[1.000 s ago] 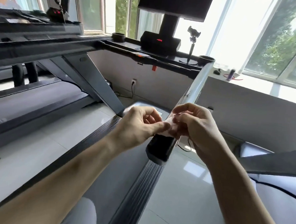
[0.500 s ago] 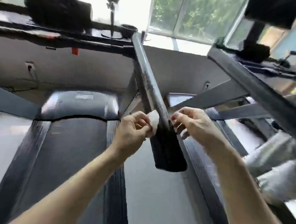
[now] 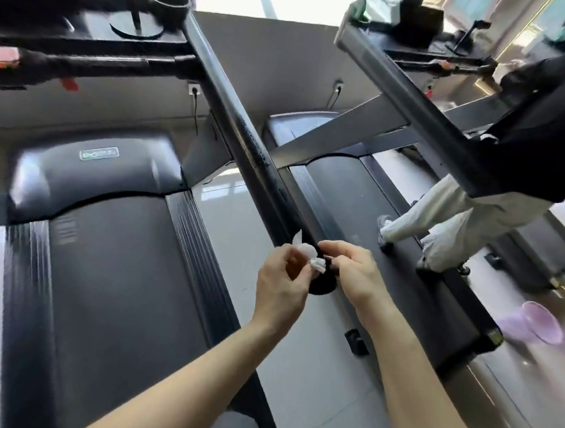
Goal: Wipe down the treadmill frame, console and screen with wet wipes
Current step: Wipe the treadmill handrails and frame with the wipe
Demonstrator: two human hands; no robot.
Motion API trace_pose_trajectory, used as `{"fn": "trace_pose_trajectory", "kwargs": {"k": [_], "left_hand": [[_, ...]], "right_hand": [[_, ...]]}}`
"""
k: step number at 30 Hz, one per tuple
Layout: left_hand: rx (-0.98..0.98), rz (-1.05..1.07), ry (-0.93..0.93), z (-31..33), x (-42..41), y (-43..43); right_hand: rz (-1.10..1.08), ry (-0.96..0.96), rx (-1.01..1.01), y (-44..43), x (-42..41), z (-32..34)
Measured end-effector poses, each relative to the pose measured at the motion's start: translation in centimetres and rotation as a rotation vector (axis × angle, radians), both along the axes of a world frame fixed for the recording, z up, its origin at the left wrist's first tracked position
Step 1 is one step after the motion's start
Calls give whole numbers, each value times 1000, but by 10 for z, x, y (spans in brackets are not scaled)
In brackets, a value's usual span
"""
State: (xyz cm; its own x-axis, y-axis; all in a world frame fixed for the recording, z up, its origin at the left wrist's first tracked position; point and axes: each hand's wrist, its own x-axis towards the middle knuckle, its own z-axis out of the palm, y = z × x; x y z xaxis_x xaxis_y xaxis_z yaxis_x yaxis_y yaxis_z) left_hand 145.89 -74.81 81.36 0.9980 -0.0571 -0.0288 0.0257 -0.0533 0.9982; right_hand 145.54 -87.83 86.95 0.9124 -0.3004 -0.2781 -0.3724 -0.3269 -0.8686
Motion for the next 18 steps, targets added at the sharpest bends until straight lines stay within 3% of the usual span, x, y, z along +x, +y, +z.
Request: {"fn": "trace_pose_trajectory", "kwargs": {"k": [5,12,18], "left_hand": [[-7,187,90,15,52,1],[-115,-52,215,6,-13,2],[-142,110,252,17,33,2]], "right_hand": [[-97,0,-58,0,6,-12],[-283,-154,-73,11,6,-28],[-317,-211,-229,22,15,-47]]}}
